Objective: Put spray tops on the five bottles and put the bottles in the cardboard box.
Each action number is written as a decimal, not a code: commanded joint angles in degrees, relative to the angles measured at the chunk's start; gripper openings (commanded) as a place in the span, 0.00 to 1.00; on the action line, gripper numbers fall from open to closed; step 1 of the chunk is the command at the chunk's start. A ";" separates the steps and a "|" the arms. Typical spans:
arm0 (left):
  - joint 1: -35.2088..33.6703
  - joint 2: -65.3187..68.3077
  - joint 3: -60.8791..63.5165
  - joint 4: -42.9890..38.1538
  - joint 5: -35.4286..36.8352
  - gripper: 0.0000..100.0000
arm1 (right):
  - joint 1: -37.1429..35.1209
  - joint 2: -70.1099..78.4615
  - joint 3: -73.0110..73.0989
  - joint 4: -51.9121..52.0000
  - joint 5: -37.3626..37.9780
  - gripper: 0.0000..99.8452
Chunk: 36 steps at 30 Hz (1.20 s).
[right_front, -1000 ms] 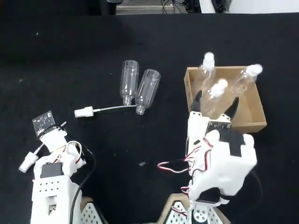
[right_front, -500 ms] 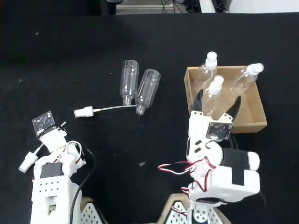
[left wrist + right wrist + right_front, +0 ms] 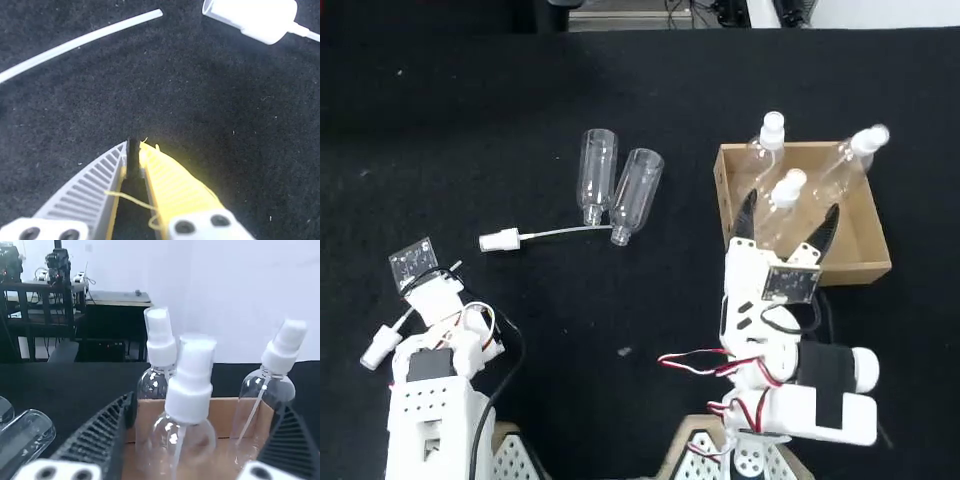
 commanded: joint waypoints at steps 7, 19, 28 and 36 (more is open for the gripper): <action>-0.40 -0.18 0.13 -0.62 0.26 0.04 | -0.35 -7.52 0.13 0.26 0.44 0.36; -0.40 -0.18 0.13 -0.62 0.26 0.04 | -0.53 -21.23 -0.31 0.26 0.53 0.36; -0.40 -0.18 0.13 -0.62 0.26 0.04 | -1.49 -39.43 -0.57 2.11 0.62 0.36; -0.40 -0.18 0.13 -0.62 0.26 0.04 | -11.69 -67.82 -9.45 34.02 0.35 0.36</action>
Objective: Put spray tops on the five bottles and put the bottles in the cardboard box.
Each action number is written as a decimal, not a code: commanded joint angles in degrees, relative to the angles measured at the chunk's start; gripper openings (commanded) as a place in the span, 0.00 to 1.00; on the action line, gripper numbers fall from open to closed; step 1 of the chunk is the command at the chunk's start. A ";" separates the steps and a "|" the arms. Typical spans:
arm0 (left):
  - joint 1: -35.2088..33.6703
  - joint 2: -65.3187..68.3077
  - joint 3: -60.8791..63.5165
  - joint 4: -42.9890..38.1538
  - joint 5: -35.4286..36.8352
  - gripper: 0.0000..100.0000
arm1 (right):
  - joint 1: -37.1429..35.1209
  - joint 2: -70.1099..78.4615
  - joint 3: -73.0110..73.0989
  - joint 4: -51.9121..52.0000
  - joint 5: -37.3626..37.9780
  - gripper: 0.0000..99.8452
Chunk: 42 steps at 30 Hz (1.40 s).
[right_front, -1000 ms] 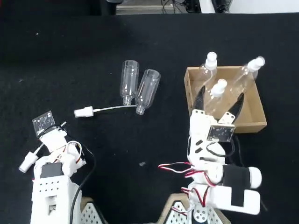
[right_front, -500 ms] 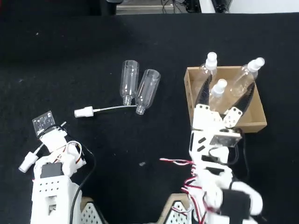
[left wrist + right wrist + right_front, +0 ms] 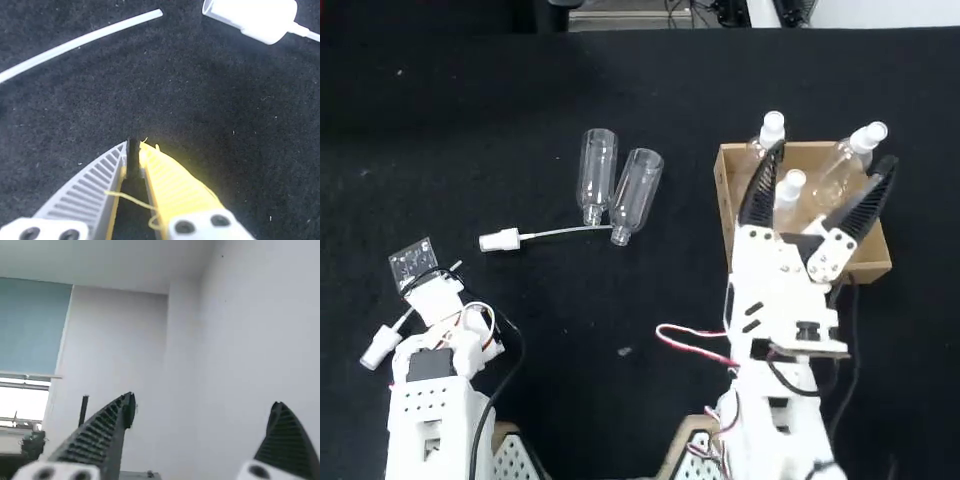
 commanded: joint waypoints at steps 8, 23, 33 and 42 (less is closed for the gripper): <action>-0.40 -0.18 0.13 -0.62 0.26 0.04 | -27.60 -33.36 -20.00 91.60 0.18 0.13; -0.48 -0.18 0.13 -0.62 0.26 0.04 | -23.91 -32.92 -15.43 100.92 -2.99 0.14; -0.48 -0.18 0.13 -0.62 0.26 0.04 | -28.40 -8.04 -33.54 112.62 -6.24 0.15; -0.40 -0.18 0.13 -0.62 0.26 0.04 | -25.85 -2.24 -32.22 107.78 -9.14 0.15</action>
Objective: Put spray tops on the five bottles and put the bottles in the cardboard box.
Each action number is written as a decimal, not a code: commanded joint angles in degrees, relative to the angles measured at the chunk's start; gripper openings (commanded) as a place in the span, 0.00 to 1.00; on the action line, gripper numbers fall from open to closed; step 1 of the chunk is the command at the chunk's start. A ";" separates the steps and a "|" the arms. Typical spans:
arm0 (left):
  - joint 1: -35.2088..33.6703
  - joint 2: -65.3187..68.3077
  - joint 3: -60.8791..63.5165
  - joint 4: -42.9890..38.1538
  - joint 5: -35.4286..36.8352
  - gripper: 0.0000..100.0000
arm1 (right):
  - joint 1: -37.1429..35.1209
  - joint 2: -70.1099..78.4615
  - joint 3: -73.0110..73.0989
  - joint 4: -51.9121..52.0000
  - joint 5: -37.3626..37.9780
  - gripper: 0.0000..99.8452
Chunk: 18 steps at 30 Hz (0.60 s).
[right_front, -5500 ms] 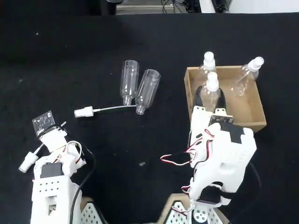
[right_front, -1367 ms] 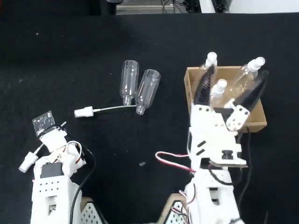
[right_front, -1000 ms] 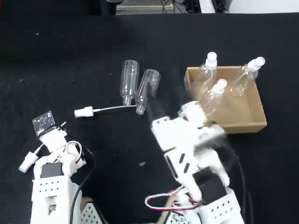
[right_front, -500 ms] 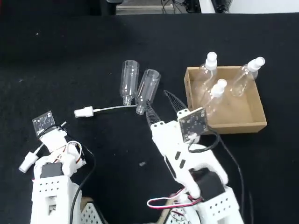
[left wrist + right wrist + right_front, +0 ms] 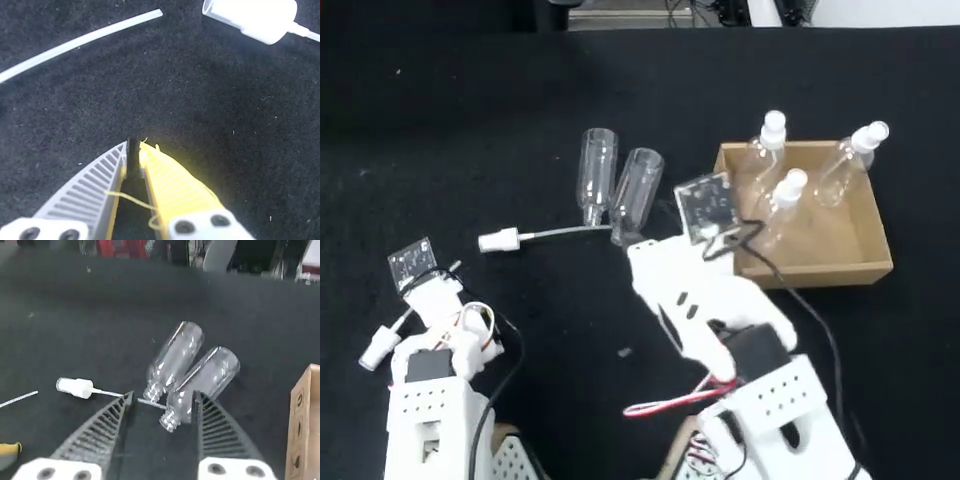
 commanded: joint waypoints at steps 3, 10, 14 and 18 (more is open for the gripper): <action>-0.40 -0.18 0.13 -0.62 0.26 0.04 | 0.88 10.77 -6.46 -1.67 -0.88 0.15; -0.40 -0.18 0.13 -0.62 0.26 0.04 | 0.97 24.22 -14.46 -1.67 -1.14 0.23; -0.40 -0.18 0.13 -0.62 0.26 0.04 | 0.88 29.41 -17.89 -2.64 -9.14 0.28; -0.40 -0.18 0.13 -0.62 0.26 0.04 | 0.97 35.74 -20.09 -8.70 -15.30 0.28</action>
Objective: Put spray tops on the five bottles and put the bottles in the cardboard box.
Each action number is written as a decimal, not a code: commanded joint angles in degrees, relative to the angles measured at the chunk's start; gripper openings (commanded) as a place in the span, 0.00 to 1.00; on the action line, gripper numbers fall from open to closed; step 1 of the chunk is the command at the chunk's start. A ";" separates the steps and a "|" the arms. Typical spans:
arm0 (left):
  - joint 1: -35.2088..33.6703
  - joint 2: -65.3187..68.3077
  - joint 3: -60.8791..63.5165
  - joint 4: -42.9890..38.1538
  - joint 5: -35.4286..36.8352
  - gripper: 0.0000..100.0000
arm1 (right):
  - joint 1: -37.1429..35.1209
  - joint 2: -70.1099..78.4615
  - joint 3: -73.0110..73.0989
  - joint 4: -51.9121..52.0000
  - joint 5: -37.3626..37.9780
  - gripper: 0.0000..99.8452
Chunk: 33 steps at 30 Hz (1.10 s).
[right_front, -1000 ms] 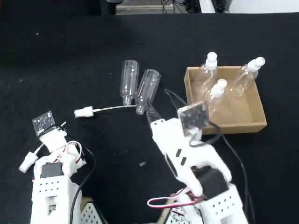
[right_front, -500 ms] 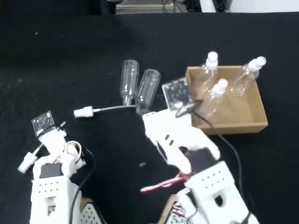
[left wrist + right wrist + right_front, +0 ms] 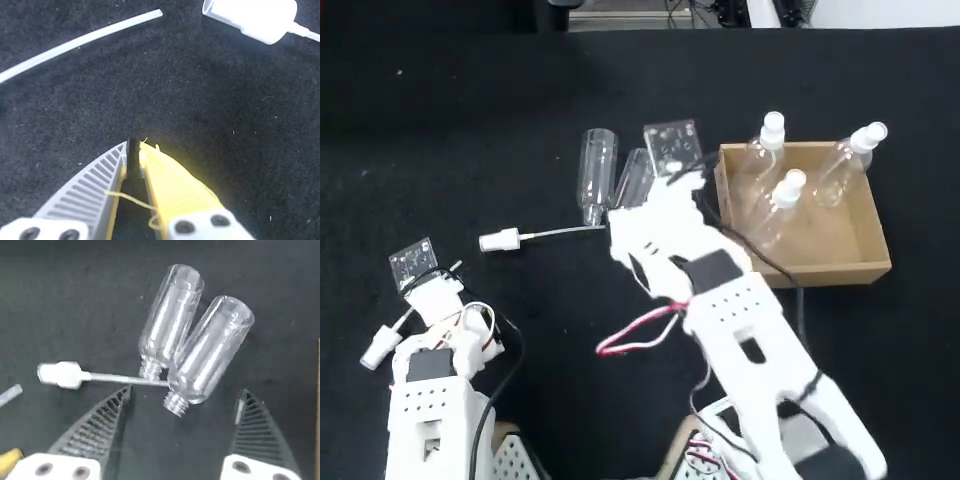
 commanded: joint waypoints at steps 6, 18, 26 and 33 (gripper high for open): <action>-0.40 -0.18 0.13 -0.62 0.26 0.04 | 1.14 15.25 -10.33 -7.56 -3.69 0.28; -0.40 -0.18 0.13 -0.62 0.26 0.04 | 7.82 29.14 -21.49 -7.65 -10.20 0.28; -0.40 -0.18 0.13 -0.62 0.26 0.04 | 7.74 37.67 -26.77 -9.67 -10.11 0.28; -0.40 -0.18 0.13 -0.62 0.26 0.04 | 7.91 43.30 -30.37 -10.11 -10.29 0.28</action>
